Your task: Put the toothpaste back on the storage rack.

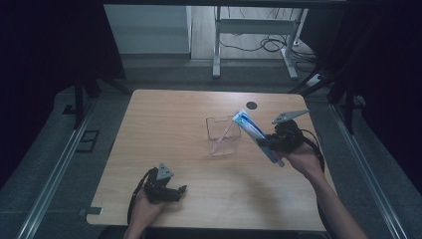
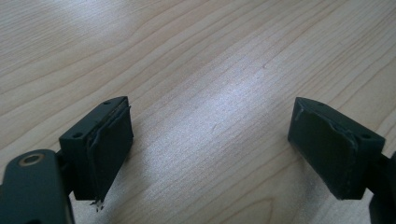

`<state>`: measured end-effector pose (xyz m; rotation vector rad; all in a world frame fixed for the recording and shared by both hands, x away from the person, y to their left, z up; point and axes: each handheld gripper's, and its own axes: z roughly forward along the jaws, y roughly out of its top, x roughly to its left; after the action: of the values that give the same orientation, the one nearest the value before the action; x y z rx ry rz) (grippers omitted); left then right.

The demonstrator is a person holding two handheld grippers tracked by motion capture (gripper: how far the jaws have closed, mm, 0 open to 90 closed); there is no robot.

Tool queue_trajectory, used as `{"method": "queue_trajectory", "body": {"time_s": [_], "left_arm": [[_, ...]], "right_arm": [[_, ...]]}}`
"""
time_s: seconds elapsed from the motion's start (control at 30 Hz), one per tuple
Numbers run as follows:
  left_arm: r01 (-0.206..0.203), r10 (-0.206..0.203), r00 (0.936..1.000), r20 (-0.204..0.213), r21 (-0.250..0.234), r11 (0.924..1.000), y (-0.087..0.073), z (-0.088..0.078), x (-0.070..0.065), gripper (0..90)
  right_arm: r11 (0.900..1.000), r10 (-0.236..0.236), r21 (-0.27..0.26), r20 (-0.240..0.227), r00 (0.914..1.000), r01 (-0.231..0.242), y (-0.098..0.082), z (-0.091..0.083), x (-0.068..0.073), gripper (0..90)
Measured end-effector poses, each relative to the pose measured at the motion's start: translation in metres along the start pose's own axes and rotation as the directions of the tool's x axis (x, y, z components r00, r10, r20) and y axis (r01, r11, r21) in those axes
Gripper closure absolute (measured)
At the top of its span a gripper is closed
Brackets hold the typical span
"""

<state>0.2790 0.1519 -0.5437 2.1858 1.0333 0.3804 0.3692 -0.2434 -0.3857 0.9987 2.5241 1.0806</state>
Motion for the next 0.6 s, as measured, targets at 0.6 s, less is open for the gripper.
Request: {"method": "queue_trajectory", "body": {"time_s": [0.6], "left_arm": [[0.003, -0.003, 1.0000, -0.001, -0.003, 1.0000, 0.000, 0.000, 0.000, 14.1]], "right_arm": [[0.996, 0.012, -0.083, -0.010, 0.9999, -0.013, 0.038, 0.023, 0.001, 73.7]]}}
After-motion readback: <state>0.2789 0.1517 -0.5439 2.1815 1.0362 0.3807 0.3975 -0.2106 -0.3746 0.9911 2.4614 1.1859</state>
